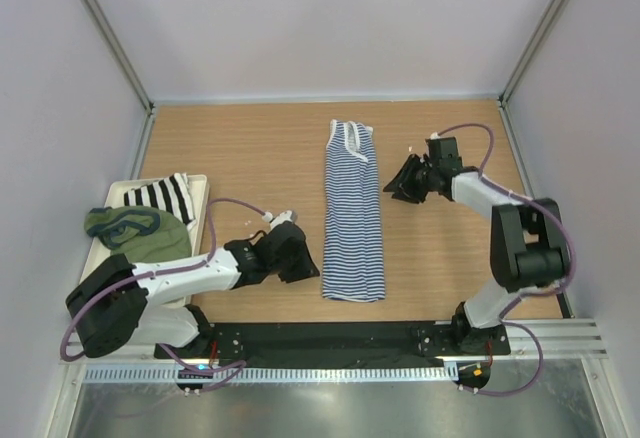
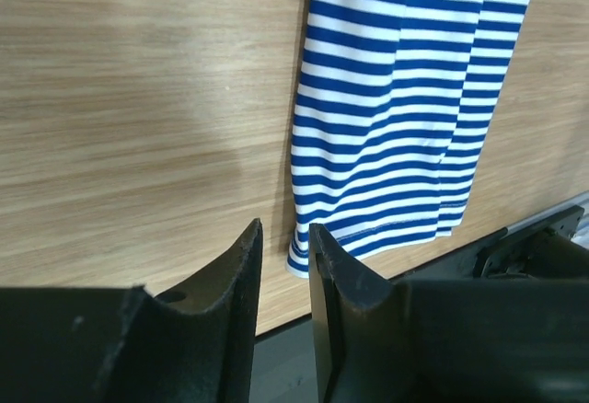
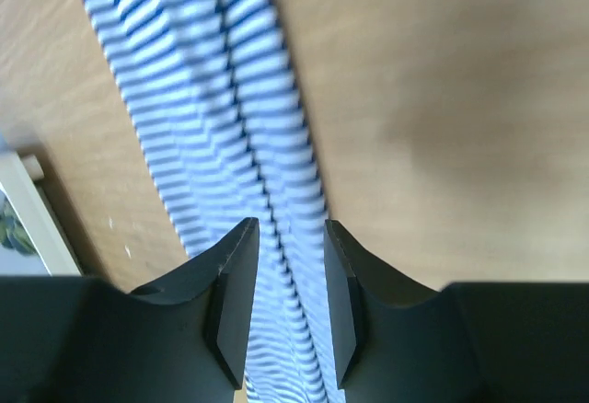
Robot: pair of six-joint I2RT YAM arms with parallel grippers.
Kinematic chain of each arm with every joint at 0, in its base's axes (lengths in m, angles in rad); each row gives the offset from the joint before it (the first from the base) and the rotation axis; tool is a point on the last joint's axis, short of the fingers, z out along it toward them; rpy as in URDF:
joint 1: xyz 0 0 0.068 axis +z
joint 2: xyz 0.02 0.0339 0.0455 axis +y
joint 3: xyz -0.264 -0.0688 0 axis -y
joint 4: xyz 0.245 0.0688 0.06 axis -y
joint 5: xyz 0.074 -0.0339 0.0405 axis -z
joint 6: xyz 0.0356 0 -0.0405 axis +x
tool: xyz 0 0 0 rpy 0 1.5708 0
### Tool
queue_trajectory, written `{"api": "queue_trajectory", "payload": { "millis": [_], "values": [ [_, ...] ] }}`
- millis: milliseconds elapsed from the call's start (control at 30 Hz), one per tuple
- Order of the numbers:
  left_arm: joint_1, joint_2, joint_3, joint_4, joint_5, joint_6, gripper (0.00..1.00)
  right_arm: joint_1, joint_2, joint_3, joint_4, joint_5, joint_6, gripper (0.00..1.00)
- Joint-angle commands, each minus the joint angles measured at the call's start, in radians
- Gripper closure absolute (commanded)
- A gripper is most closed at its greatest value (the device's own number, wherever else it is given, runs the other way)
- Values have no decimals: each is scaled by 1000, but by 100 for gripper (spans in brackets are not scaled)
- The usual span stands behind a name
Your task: Fold and stack the tank tops
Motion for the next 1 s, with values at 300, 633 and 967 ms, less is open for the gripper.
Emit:
{"api": "queue_trajectory", "payload": {
  "millis": [300,633,967],
  "values": [
    [-76,-6,-2,-5,54,9,55,187,-668,-402,-393,123,-11,46],
    [-146,48,-14,75,17,-31,55,375,-827,-609,-396,72,141,49],
    [-146,92,17,85,22,-27,68,452,-786,-652,-290,54,189,51]
  ]
}}
